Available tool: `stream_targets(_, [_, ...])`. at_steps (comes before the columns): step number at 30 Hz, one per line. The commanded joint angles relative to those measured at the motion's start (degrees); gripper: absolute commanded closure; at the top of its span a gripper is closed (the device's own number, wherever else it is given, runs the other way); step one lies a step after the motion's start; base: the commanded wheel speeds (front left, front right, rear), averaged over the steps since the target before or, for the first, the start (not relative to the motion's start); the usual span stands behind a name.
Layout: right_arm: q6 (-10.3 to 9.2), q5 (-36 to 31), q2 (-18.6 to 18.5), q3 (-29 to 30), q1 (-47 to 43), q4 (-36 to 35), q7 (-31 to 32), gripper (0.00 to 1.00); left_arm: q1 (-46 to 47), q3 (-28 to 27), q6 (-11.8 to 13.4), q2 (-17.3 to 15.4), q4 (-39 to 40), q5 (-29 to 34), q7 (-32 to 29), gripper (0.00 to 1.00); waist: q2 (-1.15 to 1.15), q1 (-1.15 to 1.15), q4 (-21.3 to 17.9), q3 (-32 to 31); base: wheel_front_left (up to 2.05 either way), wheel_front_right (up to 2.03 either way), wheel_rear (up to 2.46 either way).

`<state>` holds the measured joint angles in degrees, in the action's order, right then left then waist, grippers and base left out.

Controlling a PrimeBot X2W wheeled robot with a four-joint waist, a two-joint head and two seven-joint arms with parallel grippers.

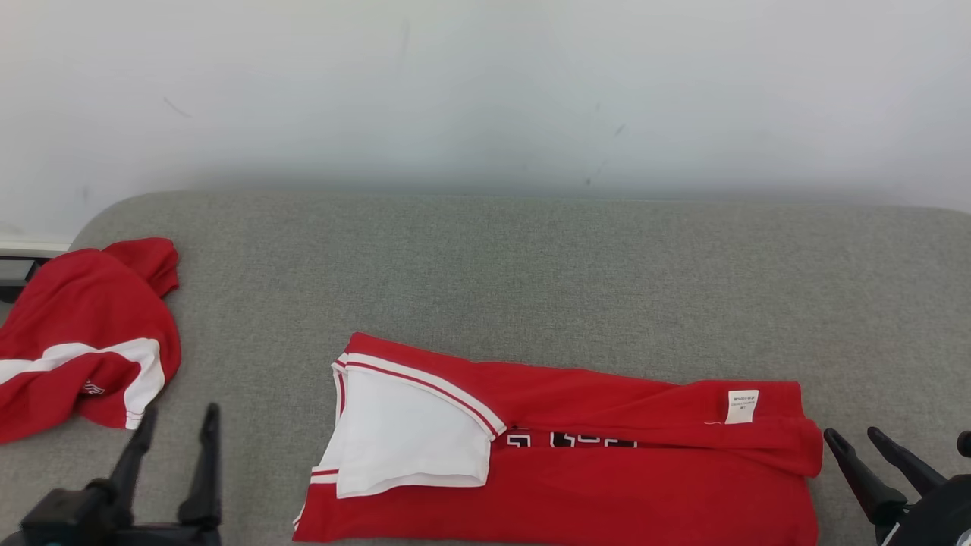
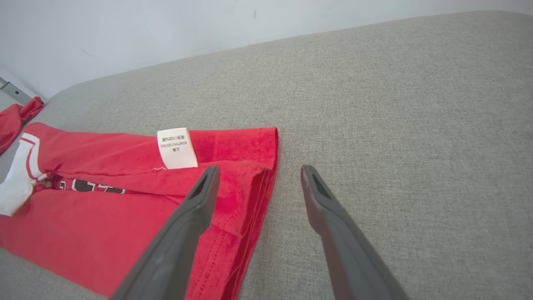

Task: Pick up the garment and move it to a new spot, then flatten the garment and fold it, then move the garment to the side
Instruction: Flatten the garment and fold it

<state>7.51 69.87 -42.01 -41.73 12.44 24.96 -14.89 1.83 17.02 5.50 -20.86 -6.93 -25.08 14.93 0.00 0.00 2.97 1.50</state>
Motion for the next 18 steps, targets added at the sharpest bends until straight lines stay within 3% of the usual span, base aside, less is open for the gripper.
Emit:
stream_targets(1, [-0.04, -0.67, 0.32, 0.79, -0.61, 0.49, -0.33, 0.0, -1.12, -1.38, 0.36, -0.39, 0.61, 0.79, 0.32, 0.0, 0.0, 0.0, 0.08, -0.07, 0.0, 0.0, 0.0])
stream_targets(8, [-0.04, -2.43, 2.45, 3.43, -1.47, 1.85, -0.33, 0.0, -4.39, -7.59, 2.13, 0.99, 4.34, 1.99, 0.32, 0.0, 0.0, 0.0, 0.39, -0.3, 0.0, 0.0, 0.0])
stream_targets(18, [-0.04, -4.98, 5.35, 6.22, 0.01, 5.55, 3.21, 0.0, -6.99, -11.41, 1.73, 2.52, 6.41, 3.85, 0.32, 0.0, 0.0, 0.0, 0.89, -0.4, 0.0, 0.0, 0.0])
